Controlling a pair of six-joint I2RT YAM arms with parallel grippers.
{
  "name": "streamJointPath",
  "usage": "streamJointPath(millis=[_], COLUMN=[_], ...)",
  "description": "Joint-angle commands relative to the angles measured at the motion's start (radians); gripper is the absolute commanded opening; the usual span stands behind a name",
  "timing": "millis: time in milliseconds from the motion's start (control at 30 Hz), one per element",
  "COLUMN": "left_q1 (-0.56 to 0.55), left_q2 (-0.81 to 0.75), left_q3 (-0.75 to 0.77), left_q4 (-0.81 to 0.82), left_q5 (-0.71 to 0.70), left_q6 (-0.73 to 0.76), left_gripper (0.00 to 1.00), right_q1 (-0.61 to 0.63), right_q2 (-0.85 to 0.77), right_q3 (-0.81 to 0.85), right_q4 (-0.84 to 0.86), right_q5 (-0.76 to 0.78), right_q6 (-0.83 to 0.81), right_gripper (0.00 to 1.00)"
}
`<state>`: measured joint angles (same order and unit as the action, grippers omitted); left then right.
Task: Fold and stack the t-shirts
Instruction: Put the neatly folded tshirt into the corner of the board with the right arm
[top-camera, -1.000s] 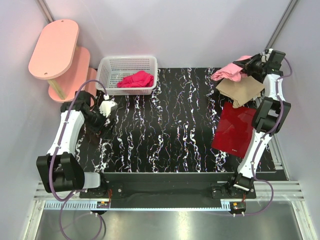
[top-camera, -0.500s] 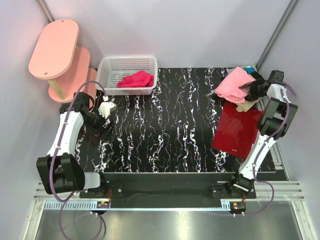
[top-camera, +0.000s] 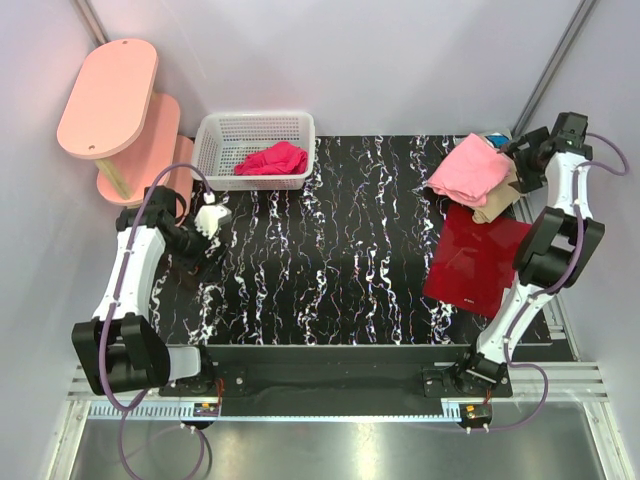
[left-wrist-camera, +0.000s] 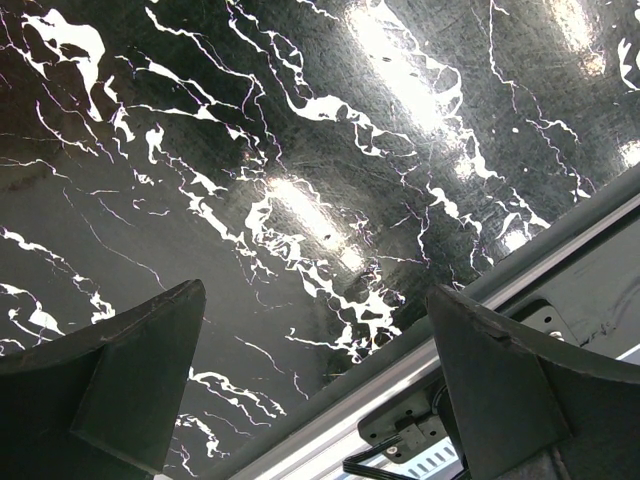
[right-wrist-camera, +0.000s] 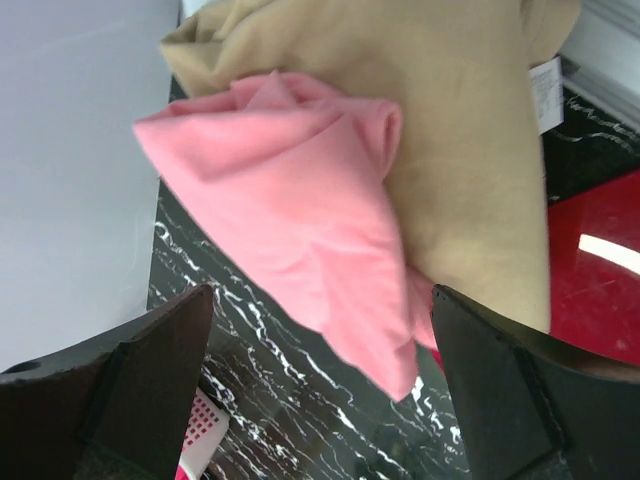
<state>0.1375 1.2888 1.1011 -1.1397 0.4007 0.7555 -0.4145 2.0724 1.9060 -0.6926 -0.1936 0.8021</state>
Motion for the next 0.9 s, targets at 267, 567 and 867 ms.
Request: streamJointPath(millis=[267, 567, 867], left_q1=[0.007, 0.010, 0.014], left_q2=[-0.010, -0.023, -0.046], left_q3=[0.049, 0.065, 0.042], left_q4=[-0.015, -0.022, -0.043], left_q5=[0.043, 0.010, 0.003], left_q6=[-0.025, -0.041, -0.025], left_gripper=[0.99, 0.99, 0.99], right_q1=[0.126, 0.111, 0.091], right_q2=[0.021, 0.414, 0.572], right_q3=[0.169, 0.497, 0.709], right_q4=[0.033, 0.044, 0.030], right_q5=[-0.132, -0.273, -0.409], right_q6=[-0.023, -0.049, -0.032], right_gripper=[0.91, 0.89, 0.85])
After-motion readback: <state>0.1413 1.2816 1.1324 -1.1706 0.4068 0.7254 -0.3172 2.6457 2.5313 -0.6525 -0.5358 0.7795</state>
